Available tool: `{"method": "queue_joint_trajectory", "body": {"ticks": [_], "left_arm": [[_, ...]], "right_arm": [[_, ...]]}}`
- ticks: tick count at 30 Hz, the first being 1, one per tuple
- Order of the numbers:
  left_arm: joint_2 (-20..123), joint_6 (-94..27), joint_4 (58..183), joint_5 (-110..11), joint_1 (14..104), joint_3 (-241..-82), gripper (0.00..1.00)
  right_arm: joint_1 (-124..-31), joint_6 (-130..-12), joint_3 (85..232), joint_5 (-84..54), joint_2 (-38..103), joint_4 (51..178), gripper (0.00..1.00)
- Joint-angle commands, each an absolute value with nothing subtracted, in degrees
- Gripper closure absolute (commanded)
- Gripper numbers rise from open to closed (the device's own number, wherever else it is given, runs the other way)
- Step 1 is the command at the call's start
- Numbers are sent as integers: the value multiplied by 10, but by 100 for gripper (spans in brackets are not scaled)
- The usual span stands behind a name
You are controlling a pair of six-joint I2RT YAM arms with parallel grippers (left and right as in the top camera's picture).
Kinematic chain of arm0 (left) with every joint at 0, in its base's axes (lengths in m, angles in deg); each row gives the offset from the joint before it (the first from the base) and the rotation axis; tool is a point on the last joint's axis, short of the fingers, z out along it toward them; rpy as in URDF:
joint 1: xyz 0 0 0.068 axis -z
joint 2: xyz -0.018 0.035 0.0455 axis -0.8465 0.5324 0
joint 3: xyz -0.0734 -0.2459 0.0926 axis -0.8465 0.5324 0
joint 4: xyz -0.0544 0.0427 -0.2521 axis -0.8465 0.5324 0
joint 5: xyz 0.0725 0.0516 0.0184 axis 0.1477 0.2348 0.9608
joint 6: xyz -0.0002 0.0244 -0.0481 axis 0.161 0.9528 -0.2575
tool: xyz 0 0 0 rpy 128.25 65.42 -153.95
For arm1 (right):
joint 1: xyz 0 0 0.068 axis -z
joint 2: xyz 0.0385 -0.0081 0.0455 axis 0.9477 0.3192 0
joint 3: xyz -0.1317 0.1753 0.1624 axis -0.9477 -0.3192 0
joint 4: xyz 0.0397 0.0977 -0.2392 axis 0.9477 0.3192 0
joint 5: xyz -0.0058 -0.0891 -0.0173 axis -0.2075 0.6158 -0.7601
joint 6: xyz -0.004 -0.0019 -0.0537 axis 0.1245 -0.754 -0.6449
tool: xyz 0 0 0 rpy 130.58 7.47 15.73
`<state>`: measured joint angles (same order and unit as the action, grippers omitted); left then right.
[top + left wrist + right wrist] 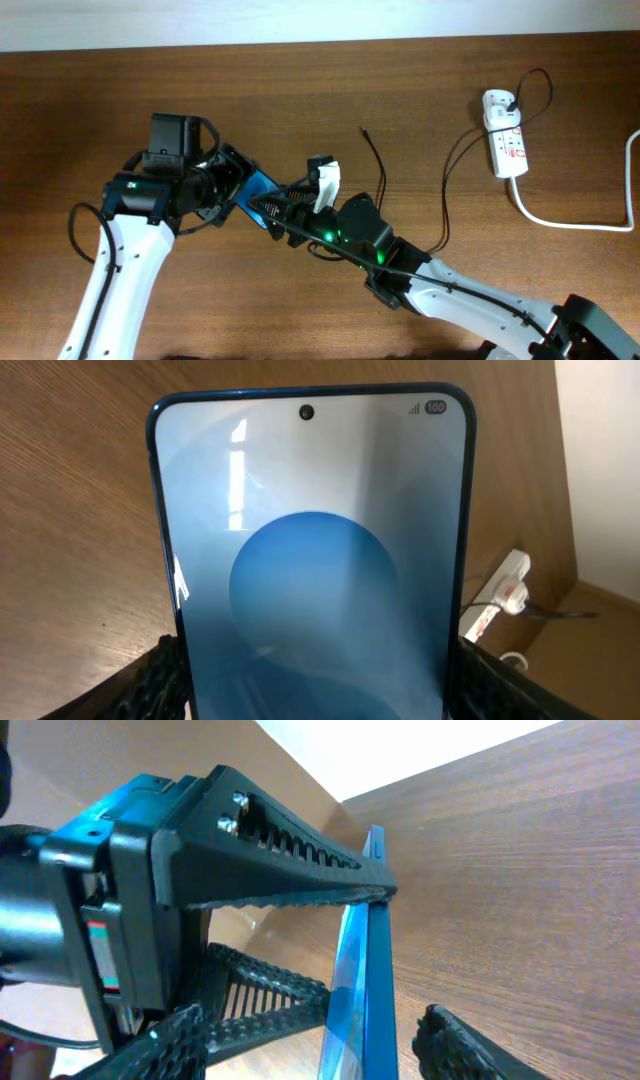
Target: Plug charger to phone and switch on socket
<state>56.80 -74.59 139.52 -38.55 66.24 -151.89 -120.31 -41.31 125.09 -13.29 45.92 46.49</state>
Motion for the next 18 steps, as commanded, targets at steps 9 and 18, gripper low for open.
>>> {"method": "queue_joint_trajectory", "body": {"ticks": [9, 18], "left_arm": [[557, -760, 1370, -462, 672, -1531, 58], [557, -759, 1371, -462, 672, -1531, 58]], "right_arm": [[-1207, -404, 1258, -124, 478, 463, 47], [-1207, -394, 1258, -128, 479, 463, 69]]}}
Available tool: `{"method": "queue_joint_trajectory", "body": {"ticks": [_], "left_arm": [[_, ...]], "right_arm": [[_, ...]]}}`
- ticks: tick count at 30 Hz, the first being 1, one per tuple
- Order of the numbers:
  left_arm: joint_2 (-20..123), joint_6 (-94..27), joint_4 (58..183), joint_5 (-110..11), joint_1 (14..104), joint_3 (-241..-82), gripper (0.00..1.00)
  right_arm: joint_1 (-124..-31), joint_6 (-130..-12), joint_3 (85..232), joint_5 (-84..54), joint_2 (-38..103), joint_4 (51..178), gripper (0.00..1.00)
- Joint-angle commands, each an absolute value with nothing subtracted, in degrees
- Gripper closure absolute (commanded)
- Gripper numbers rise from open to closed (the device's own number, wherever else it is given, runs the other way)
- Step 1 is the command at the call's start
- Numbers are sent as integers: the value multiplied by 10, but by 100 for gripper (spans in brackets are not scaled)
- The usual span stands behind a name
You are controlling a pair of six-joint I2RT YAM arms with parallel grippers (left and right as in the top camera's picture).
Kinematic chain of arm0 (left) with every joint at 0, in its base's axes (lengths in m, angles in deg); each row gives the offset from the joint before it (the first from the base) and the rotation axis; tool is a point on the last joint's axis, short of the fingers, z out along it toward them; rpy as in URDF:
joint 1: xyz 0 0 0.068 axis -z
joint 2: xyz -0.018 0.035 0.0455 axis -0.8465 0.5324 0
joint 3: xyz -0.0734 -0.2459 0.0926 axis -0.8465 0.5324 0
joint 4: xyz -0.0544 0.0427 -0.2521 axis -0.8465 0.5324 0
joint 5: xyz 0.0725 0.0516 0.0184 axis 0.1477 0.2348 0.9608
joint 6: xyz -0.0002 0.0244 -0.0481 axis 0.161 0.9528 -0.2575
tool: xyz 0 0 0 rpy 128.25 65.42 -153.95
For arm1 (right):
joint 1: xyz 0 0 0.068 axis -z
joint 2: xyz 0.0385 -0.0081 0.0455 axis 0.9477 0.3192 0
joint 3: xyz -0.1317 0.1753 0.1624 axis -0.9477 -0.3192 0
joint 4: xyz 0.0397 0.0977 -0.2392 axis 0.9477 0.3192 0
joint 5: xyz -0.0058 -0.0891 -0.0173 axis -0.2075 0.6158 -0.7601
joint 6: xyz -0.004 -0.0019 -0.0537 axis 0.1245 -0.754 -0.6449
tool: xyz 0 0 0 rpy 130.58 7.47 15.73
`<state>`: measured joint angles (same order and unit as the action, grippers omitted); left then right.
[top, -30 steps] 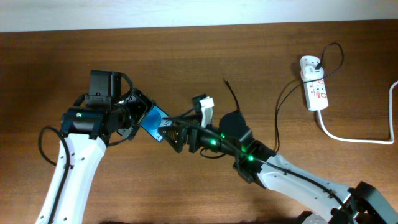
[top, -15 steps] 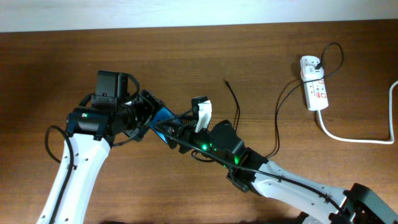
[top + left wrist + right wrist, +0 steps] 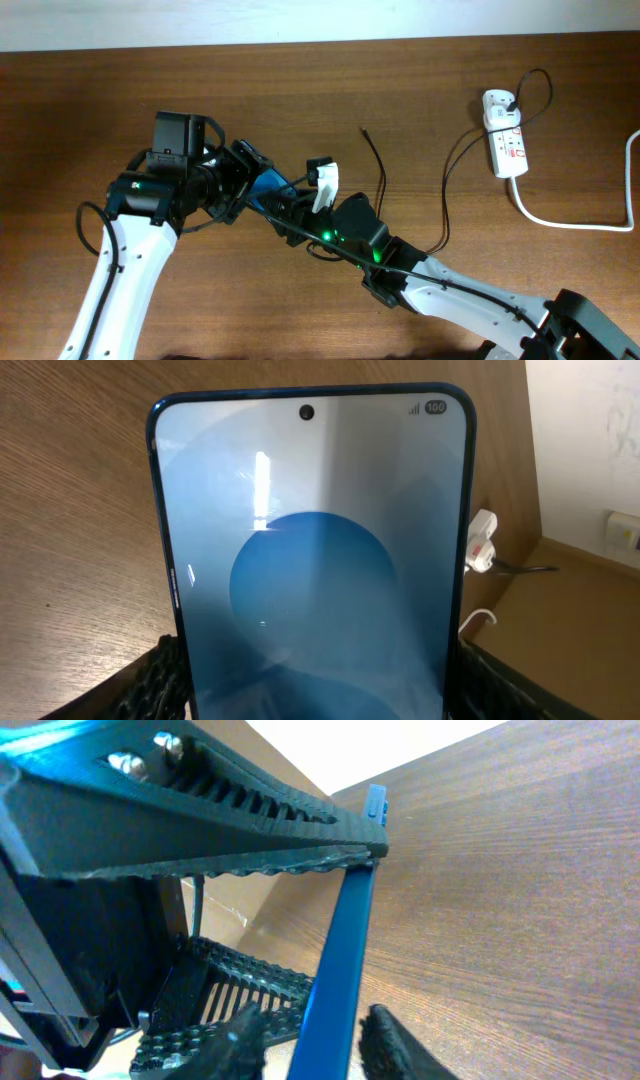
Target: Plug charger to phone and switch on socket
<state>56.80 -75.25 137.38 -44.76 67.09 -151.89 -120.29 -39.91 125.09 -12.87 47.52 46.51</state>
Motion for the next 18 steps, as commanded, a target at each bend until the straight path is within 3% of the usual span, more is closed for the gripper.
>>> {"method": "queue_joint_trajectory", "body": {"ticks": [1, 6, 9, 13, 18], "left_arm": [[557, -759, 1371, -462, 672, -1531, 58], [557, -759, 1374, -462, 672, -1531, 58], [557, -757, 1379, -459, 672, -1531, 58], [557, -757, 1381, -458, 672, -1531, 57], [557, -757, 1388, -458, 672, -1531, 32]], "right_arm": [[-1207, -387, 1258, -128, 479, 463, 70], [-1207, -387, 1258, -144, 479, 463, 80], [-1207, -387, 1258, -144, 479, 463, 95], [-1207, -361, 1258, -146, 479, 461, 96], [-1204, -317, 1258, -145, 479, 457, 96]]}}
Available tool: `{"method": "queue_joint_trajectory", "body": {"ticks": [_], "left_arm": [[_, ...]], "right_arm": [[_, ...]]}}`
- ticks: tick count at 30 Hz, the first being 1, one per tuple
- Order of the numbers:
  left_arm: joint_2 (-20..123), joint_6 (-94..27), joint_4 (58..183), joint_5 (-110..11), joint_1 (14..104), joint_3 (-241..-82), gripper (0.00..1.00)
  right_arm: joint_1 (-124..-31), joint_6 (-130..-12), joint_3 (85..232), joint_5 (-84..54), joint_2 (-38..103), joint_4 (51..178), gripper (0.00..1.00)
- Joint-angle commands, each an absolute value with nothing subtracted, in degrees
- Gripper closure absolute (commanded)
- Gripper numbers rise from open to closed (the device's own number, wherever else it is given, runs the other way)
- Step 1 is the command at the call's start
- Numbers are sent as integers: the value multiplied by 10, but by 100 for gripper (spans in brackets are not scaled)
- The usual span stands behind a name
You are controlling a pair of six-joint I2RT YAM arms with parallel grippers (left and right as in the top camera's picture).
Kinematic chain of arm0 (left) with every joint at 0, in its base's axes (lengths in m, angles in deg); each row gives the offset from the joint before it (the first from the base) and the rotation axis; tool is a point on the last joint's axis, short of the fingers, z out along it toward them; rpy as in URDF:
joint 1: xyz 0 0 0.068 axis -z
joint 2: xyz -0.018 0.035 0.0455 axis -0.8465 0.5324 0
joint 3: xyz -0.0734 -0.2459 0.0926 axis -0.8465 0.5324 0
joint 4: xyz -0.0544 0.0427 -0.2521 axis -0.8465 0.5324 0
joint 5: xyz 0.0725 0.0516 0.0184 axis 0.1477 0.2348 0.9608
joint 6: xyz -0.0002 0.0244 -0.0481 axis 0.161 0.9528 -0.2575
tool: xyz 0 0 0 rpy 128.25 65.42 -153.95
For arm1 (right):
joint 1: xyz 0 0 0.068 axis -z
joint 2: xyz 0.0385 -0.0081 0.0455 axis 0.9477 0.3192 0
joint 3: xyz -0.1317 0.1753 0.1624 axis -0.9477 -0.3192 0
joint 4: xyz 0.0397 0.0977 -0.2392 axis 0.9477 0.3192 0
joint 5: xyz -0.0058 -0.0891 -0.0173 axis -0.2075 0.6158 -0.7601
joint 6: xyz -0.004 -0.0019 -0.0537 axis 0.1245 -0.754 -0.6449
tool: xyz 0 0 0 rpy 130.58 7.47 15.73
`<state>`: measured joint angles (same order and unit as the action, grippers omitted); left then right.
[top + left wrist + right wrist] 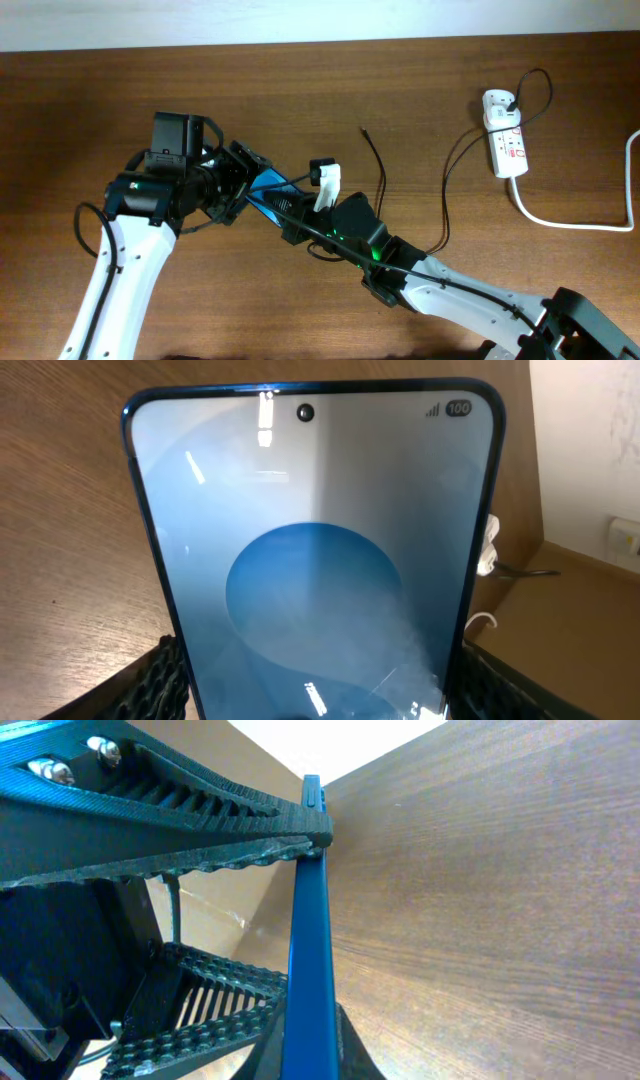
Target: Plug charger to phone and switch on socket
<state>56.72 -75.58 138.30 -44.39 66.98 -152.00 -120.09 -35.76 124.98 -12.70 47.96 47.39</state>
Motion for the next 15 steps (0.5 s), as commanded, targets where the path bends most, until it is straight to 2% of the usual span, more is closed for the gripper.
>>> {"method": "queue_joint_trajectory", "body": {"ticks": [1, 2, 3, 8, 15], "left_arm": [[557, -754, 1388, -458, 672, -1531, 24], [557, -747, 1388, -458, 672, -1531, 7], [557, -733, 1388, -458, 672, -1531, 1], [557, -718, 1388, -458, 672, -1531, 1], [557, -627, 1387, -458, 672, -1531, 1]], "right_arm": [[-1204, -309, 1258, -145, 479, 456, 96], [-1204, -295, 1258, -143, 479, 457, 96], [-1204, -275, 1258, -143, 479, 457, 96], [-1189, -195, 1258, -146, 479, 460, 96], [-1132, -74, 1258, -226, 479, 490, 96]]}}
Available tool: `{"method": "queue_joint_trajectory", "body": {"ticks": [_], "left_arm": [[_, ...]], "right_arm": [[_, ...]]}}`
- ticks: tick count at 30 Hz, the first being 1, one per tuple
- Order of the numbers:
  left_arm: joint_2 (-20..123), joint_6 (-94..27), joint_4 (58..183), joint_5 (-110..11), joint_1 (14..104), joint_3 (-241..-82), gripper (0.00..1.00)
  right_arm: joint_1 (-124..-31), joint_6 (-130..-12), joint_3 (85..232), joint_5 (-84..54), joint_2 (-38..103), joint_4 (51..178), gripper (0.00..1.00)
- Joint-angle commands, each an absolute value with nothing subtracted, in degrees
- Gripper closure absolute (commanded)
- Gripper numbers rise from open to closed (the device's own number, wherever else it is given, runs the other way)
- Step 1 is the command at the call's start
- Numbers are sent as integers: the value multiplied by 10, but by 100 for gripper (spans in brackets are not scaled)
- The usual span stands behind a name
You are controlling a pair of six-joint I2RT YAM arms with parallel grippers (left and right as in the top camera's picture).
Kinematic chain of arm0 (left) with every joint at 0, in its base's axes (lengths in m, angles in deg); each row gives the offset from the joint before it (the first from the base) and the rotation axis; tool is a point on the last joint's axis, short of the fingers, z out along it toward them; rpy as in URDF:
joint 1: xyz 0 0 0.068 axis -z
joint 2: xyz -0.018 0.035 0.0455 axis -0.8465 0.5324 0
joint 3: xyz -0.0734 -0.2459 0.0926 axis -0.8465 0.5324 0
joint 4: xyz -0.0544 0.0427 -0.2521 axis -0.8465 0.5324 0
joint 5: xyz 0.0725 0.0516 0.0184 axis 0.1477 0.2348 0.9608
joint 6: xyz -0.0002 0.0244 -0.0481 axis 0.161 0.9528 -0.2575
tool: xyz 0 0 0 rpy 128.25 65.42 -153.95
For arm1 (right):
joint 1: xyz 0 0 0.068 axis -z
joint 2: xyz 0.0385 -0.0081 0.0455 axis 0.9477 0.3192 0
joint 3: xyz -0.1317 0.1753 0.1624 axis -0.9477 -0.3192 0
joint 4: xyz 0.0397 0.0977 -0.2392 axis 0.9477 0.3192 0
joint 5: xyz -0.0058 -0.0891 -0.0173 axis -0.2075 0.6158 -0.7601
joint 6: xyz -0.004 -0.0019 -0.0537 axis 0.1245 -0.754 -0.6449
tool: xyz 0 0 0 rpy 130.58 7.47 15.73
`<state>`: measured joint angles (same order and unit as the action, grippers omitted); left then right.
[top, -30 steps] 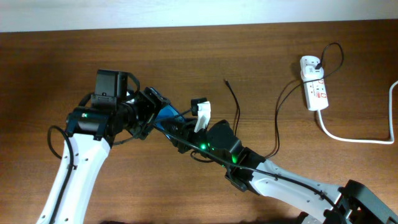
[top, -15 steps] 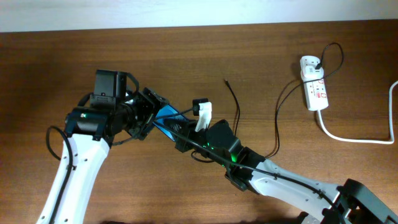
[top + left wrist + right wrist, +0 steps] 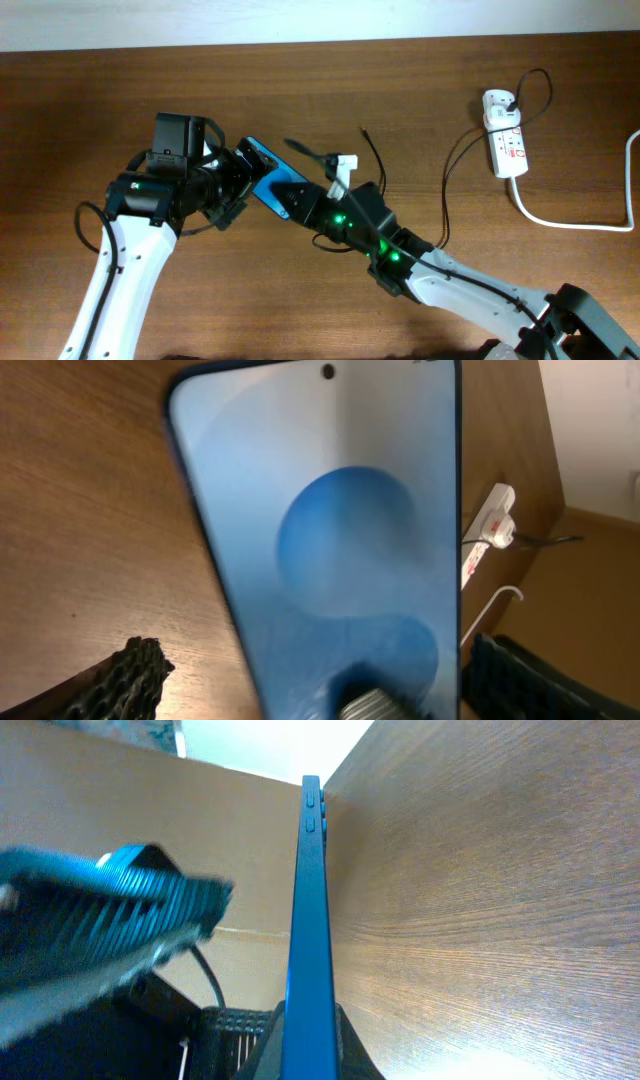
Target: Plug charger to phone and switch on socket
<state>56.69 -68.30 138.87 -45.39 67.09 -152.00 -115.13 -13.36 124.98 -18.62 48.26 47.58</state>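
The blue phone point(image 3: 268, 176) with a lit screen point(image 3: 340, 530) is off the table, between the two arms. My right gripper point(image 3: 310, 1045) is shut on its lower end; in the right wrist view the phone point(image 3: 311, 900) stands edge-on. My left gripper point(image 3: 315, 655) is open around the phone, its left finger point(image 3: 135, 670) clear of the phone's edge. From the white power strip point(image 3: 505, 135) at the far right, the black charger cable point(image 3: 378, 170) runs across the table, its free end lying loose near the middle.
A white mains lead point(image 3: 570, 220) runs from the power strip to the right edge. The table's far edge meets a pale wall point(image 3: 320, 20). Both arms crowd the left middle of the wooden table point(image 3: 450, 80).
My left gripper has opened and let go of the phone. The phone now sits tilted in the left wrist view, held by my right gripper alone, which has turned.
At first my left gripper held the phone upright while my right gripper stood open around its lower edge. The right fingers then stood nearer the phone, then shut on it. Now the left has let go and the right carries the phone.
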Motion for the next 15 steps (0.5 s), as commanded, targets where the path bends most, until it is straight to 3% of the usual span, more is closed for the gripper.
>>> {"method": "queue_joint_trajectory", "body": {"ticks": [1, 11, 15], "left_arm": [[557, -611, 1387, -458, 672, -1531, 1], [557, -602, 1387, -458, 672, -1531, 0], [554, -602, 1388, -462, 672, -1531, 1]], "right_arm": [[-1122, -39, 1258, -235, 479, 517, 96], [-1099, -12, 1258, -275, 479, 561, 96], [-1099, 134, 1258, -309, 479, 565, 96]]}}
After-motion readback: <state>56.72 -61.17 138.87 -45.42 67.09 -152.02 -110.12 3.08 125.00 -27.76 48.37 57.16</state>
